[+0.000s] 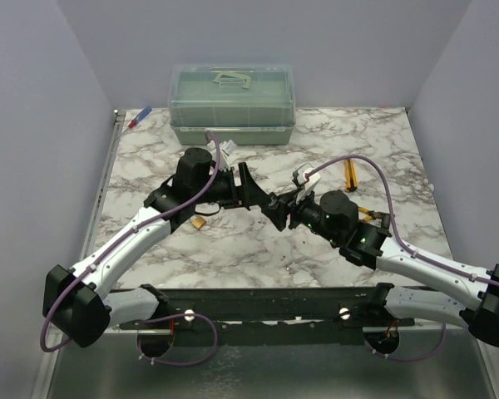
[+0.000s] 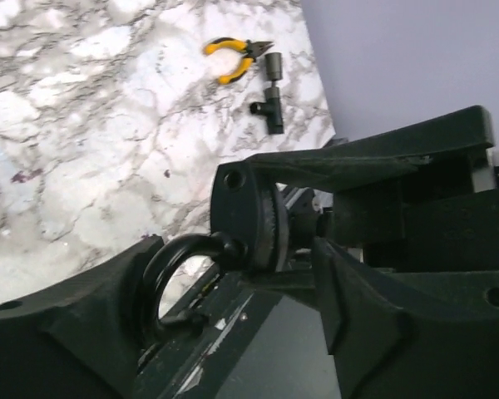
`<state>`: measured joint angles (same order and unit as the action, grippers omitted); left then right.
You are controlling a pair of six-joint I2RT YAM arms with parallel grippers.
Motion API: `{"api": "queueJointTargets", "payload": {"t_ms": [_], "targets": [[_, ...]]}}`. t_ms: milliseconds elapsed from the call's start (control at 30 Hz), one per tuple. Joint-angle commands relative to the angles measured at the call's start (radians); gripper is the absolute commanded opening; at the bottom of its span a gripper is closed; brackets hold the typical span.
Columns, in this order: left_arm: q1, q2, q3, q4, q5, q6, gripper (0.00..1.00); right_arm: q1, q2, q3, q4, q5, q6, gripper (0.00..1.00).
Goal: Unlock with the key
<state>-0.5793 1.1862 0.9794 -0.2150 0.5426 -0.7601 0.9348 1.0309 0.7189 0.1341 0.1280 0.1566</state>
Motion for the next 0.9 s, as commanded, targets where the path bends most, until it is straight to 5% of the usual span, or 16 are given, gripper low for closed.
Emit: {"api": "queueJointTargets", "payload": {"t_ms": [0, 133, 500, 867], "targets": [[0.035, -0.011, 0.024, -0.098, -0.121, 0.052, 0.84, 0.002, -0.006, 0.025, 0.113, 0.082, -0.006, 0.00], [0.102, -0.020, 0.021, -0.136, -0.183, 0.124, 0.98, 0.002, -0.009, 0.001, 0.096, 0.107, 0.020, 0.00], [0.163, -0.089, 0.014, -0.242, -0.585, 0.364, 0.99, -0.032, 0.169, 0.011, 0.066, 0.229, 0.111, 0.00], [0.165, -0.154, -0.070, -0.201, -0.655, 0.388, 0.99, -0.203, 0.456, 0.169, 0.030, 0.052, 0.213, 0.00]]}}
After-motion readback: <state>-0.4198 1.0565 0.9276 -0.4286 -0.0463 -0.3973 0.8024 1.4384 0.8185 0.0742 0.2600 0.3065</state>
